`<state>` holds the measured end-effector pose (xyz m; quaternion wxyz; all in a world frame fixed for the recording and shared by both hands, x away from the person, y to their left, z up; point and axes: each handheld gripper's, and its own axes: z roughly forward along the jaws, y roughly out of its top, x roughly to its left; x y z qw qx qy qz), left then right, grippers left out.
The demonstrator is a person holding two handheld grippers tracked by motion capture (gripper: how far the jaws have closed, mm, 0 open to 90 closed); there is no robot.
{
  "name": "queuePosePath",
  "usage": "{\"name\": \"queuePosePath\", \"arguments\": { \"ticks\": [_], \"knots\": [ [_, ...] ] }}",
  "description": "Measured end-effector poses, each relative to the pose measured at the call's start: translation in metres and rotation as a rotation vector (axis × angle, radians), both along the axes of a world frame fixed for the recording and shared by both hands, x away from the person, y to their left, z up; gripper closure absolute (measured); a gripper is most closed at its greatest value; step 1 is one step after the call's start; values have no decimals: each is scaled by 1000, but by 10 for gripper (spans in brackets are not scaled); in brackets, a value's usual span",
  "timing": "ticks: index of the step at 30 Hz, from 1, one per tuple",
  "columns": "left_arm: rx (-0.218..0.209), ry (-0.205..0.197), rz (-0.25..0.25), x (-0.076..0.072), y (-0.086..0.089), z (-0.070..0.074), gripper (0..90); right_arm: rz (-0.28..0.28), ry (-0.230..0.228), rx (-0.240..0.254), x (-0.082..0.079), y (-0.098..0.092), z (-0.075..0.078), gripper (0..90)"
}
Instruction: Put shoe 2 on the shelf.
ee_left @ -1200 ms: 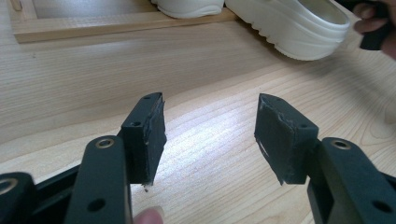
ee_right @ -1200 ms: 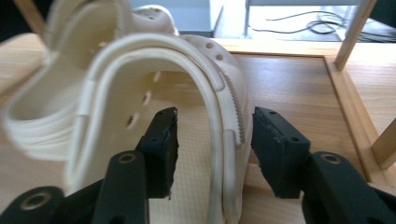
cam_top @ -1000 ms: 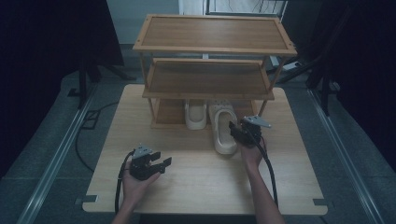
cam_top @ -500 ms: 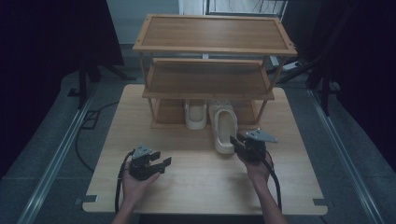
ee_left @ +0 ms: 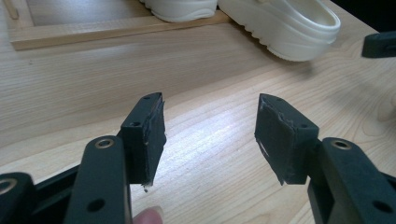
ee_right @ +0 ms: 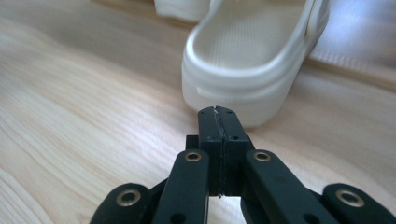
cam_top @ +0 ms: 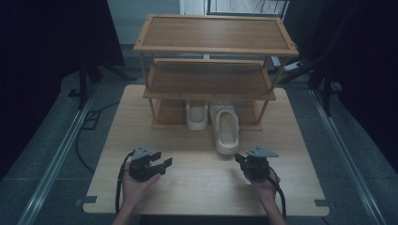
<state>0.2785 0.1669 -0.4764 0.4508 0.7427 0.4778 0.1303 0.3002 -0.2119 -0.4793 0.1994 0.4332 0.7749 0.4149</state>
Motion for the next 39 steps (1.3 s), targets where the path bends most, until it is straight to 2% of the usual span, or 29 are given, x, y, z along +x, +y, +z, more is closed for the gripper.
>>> {"name": "queuePosePath", "arguments": {
  "ticks": [6,18,21,25,30,36,39],
  "knots": [
    [-1,-7,-4,-1,-1,2,429,8,34,-16,6,4,-10,900],
    [5,4,-14,-1,-4,0,428,6,27,7,28,18,-13,900],
    [5,5,-12,0,-3,0,428,6,19,-3,32,22,-13,900],
    [5,10,-10,1,-3,-1,428,-6,6,7,39,23,-10,900],
    [1,10,-5,1,-1,-1,427,-16,3,5,55,27,-10,900],
    [-2,13,1,2,2,-2,428,-28,3,50,74,34,-15,900],
    [-6,15,-3,3,2,-3,428,-39,9,47,82,38,-15,900]
  ]
}}
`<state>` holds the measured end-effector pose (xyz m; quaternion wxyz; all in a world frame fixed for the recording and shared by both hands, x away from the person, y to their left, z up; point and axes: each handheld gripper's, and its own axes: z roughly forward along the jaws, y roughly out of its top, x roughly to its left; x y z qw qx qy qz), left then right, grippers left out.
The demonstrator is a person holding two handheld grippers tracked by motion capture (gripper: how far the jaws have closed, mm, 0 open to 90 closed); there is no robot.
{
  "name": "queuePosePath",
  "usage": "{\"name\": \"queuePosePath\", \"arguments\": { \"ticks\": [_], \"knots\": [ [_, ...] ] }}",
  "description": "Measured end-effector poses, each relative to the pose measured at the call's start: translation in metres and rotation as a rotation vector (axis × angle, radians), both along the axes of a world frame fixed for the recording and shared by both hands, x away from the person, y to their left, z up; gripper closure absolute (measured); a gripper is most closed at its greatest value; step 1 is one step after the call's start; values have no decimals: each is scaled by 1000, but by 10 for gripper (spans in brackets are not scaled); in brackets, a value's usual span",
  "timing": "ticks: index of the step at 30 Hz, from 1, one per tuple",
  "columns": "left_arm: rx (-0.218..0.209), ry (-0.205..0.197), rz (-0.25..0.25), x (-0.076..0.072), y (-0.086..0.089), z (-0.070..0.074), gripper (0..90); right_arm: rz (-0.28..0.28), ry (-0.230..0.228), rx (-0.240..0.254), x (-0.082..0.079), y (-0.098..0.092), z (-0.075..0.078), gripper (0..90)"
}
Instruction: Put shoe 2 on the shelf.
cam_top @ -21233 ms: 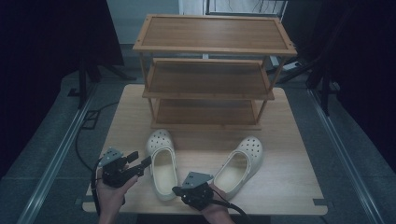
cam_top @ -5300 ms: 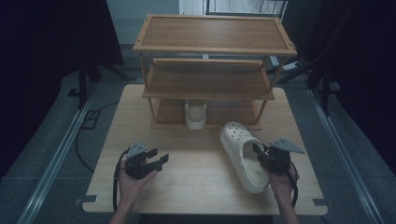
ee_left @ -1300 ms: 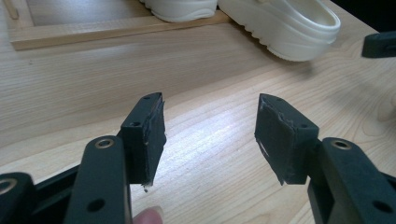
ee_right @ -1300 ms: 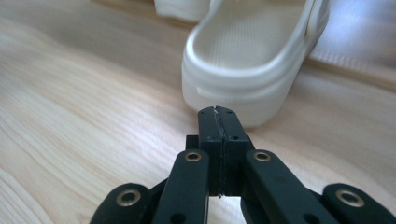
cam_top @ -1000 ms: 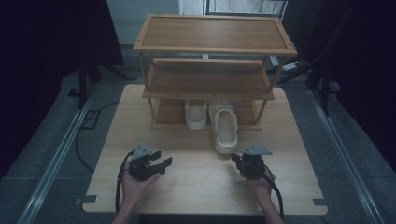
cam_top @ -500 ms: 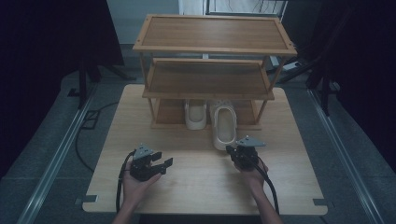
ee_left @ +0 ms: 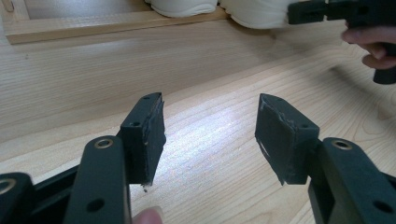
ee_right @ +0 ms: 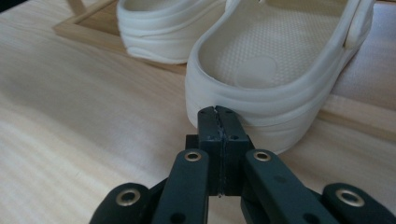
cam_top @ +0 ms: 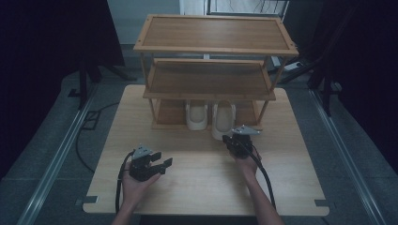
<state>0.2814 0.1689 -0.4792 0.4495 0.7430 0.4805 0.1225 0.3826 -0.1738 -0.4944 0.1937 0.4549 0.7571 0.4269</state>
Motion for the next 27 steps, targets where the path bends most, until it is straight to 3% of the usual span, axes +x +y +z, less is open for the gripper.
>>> {"name": "queuePosePath", "arguments": {
  "ticks": [11,13,18,27],
  "knots": [
    [-10,-3,2,0,2,2,428,-26,1,-35,30,13,1,899],
    [-12,0,0,1,2,1,428,-36,0,-21,34,14,0,897],
    [-14,3,2,1,2,0,428,-39,-1,6,39,14,-2,893],
    [-14,0,0,2,2,1,428,-33,-12,-2,42,15,-3,864]
  ]
}}
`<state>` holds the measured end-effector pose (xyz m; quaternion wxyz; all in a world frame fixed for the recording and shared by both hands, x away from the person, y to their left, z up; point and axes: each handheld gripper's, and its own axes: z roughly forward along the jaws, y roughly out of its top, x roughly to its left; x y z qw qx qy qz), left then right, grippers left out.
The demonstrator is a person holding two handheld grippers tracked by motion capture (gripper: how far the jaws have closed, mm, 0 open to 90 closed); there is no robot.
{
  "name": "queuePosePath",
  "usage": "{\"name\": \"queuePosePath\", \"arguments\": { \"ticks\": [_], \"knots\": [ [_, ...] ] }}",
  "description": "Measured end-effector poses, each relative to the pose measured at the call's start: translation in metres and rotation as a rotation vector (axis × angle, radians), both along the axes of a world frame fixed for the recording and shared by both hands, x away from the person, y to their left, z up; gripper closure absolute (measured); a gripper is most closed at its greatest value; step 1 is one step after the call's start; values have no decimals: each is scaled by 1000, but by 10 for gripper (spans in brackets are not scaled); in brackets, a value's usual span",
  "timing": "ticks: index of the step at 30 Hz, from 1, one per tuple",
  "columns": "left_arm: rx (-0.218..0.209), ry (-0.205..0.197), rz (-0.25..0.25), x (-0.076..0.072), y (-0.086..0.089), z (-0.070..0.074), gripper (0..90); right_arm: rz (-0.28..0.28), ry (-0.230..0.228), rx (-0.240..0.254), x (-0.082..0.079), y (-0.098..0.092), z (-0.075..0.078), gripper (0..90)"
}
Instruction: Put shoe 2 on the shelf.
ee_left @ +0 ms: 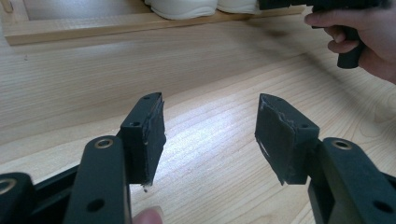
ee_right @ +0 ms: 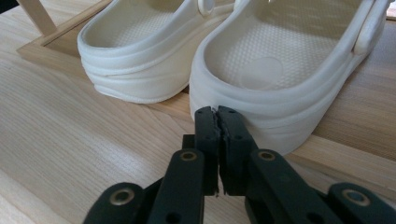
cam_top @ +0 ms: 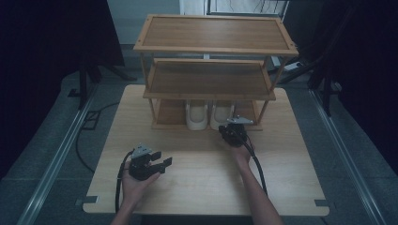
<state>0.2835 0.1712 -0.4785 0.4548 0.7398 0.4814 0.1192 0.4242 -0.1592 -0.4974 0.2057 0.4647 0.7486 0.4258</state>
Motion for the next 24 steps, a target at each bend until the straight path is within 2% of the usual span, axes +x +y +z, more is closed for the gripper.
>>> {"name": "queuePosePath", "arguments": {
  "ticks": [3,5,12,19,24],
  "knots": [
    [-2,-3,5,-1,1,1,428,-2,-7,-18,-3,0,2,833],
    [-2,-6,7,-1,2,2,429,6,-20,-12,-8,-2,7,814],
    [-3,-19,11,-4,3,6,428,61,-75,-37,-36,-11,26,737],
    [4,-8,12,-2,4,2,428,115,-79,-36,-69,-26,33,638],
    [6,-1,18,-1,5,1,428,118,-63,-19,-94,-47,30,573]
  ]
}}
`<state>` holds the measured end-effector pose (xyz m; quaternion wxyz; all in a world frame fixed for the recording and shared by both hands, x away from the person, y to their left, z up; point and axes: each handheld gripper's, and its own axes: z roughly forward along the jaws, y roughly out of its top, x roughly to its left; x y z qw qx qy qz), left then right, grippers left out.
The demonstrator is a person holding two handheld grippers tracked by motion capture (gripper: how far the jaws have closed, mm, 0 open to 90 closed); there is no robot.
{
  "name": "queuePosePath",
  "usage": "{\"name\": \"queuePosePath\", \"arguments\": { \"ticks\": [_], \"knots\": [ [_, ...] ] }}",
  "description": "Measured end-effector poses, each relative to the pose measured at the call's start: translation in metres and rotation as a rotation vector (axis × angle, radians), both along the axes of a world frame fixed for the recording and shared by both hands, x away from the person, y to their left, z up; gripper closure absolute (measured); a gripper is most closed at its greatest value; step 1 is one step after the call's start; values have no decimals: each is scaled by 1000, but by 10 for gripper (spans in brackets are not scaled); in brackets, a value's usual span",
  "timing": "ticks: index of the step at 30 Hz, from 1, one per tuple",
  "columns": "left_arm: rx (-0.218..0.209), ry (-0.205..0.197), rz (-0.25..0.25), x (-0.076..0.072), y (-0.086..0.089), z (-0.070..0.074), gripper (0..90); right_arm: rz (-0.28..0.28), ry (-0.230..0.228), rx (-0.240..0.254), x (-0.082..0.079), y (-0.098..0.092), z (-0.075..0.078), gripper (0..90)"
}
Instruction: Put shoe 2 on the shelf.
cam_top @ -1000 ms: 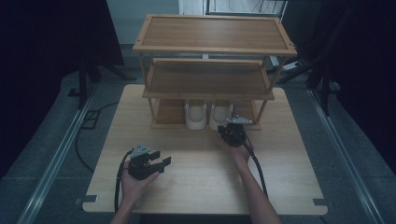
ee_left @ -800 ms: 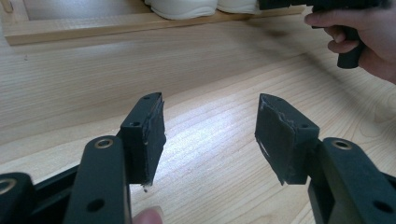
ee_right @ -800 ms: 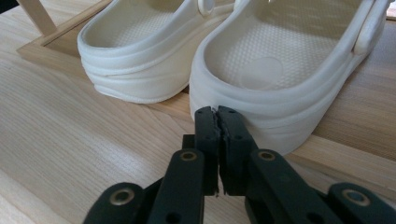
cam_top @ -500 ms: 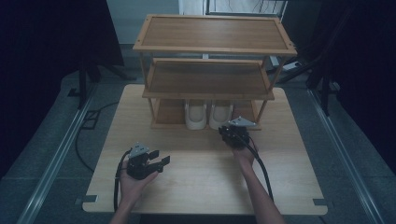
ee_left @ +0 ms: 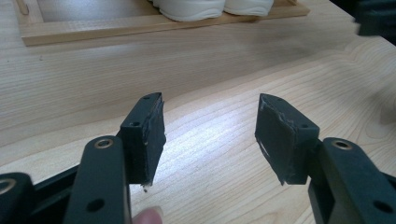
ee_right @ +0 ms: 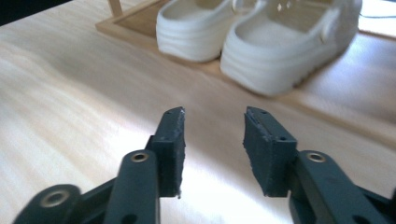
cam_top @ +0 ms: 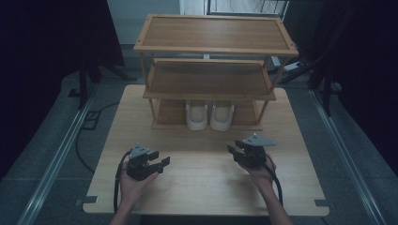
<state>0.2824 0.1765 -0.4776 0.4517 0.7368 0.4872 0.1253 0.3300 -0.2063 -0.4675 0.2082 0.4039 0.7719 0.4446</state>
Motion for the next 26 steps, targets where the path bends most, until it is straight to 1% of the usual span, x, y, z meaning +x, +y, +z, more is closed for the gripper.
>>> {"name": "queuePosePath", "arguments": {
  "ticks": [3,8,11,14,16,20,22,23,24,25,26],
  "knots": [
    [3,13,5,2,3,-2,423,-17,1,-1,-12,-15,-2,555],
    [4,21,16,3,6,-3,417,-68,8,21,-29,-47,-7,544],
    [7,21,22,3,7,-3,416,-95,20,17,-35,-63,-12,542],
    [8,21,26,4,8,-3,416,-117,30,29,-38,-75,-17,542],
    [9,19,28,4,8,-3,415,-124,32,27,-39,-78,-19,542],
    [10,17,28,4,9,-3,413,-128,33,16,-38,-79,-23,524],
    [10,20,30,5,10,-3,410,-138,39,-3,-37,-80,-25,499],
    [11,22,31,5,11,-4,410,-155,37,-22,-37,-81,-27,485],
    [13,24,32,6,11,-5,408,-176,44,-46,-37,-83,-30,470],
    [14,29,32,6,11,-6,407,-190,55,-50,-37,-85,-32,464],
    [14,29,32,6,11,-6,407,-213,76,-52,-36,-89,-35,453]
  ]
}}
